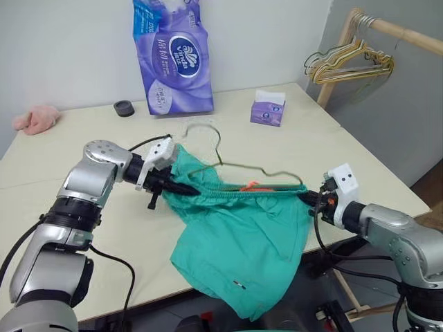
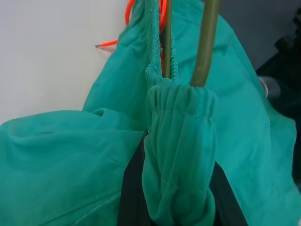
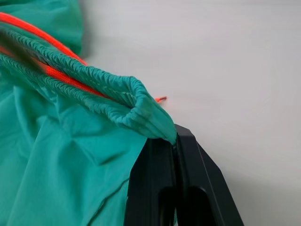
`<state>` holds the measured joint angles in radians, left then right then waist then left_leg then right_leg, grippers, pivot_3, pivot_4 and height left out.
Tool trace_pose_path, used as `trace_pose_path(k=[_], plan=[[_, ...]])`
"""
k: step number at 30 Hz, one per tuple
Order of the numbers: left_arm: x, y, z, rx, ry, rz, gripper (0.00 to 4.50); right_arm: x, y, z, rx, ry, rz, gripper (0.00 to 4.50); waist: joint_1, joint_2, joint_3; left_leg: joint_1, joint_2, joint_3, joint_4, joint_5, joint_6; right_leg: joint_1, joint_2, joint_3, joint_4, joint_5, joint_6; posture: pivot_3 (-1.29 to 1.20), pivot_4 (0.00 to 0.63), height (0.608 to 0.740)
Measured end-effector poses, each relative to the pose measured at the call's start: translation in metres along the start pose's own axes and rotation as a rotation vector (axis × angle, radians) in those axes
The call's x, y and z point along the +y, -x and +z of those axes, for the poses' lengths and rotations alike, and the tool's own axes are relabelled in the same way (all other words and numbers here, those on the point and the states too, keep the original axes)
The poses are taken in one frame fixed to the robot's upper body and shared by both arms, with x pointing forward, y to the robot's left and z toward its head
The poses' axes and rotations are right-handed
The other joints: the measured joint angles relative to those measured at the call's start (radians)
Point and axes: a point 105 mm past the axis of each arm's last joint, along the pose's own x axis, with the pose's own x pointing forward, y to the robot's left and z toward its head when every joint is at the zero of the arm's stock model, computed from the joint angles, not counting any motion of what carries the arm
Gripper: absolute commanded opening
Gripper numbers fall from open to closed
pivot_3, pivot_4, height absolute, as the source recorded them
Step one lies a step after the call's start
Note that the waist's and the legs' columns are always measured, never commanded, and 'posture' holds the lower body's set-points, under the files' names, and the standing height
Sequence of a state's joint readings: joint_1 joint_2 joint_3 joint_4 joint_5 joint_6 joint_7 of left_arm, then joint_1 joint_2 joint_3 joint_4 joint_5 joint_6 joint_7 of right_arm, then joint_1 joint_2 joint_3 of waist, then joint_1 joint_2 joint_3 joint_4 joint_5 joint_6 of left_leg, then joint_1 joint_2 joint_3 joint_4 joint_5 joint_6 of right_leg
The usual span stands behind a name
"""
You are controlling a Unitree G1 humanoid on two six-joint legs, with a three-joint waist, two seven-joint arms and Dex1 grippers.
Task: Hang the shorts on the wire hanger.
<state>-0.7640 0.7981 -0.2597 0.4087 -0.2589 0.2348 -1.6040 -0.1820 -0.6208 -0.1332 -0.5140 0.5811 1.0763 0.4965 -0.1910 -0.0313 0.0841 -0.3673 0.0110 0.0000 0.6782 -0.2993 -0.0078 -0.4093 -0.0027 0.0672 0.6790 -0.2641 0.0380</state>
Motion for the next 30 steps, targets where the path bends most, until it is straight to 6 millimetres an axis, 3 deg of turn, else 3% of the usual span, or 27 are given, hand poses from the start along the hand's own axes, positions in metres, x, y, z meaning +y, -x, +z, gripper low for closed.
trace_pose_path(k=[15, 20, 26, 30], plan=[[0.01, -0.002, -0.022, 0.078, -0.065, 0.039, 0.0, 0.024, 0.008, 0.012, -0.001, 0.039, 0.107, 0.02, -0.002, 0.0, 0.0, 0.0, 0.0, 0.0, 0.0, 0.0, 0.0, 0.0, 0.0, 0.0, -0.001, 0.0, 0.0, -0.2, 0.069, 0.74], [0.011, -0.01, -0.021, 0.073, -0.063, 0.038, 0.0, 0.04, 0.014, 0.058, -0.078, 0.189, 0.17, 0.02, -0.004, 0.0, 0.001, 0.0, 0.001, 0.0, 0.0, 0.0, 0.001, 0.0, 0.0, 0.0, -0.001, 0.0, 0.0, -0.22, 0.069, 0.74], [0.013, -0.018, -0.022, 0.075, -0.057, 0.055, 0.0, 0.054, 0.009, 0.065, -0.015, 0.31, 0.232, 0.02, -0.004, 0.001, 0.002, 0.0, 0.0, 0.001, 0.0, -0.001, 0.002, 0.0, -0.001, 0.0, -0.002, 0.0, 0.0, -0.23, 0.069, 0.74], [0.017, -0.035, -0.018, 0.034, -0.049, 0.084, 0.0, 0.071, -0.003, 0.077, 0.001, 0.439, 0.276, 0.02, -0.006, 0.001, 0.002, 0.0, 0.0, 0.001, 0.0, -0.001, 0.002, 0.0, -0.001, 0.0, -0.002, 0.0, 0.0, -0.23, 0.067, 0.74]])
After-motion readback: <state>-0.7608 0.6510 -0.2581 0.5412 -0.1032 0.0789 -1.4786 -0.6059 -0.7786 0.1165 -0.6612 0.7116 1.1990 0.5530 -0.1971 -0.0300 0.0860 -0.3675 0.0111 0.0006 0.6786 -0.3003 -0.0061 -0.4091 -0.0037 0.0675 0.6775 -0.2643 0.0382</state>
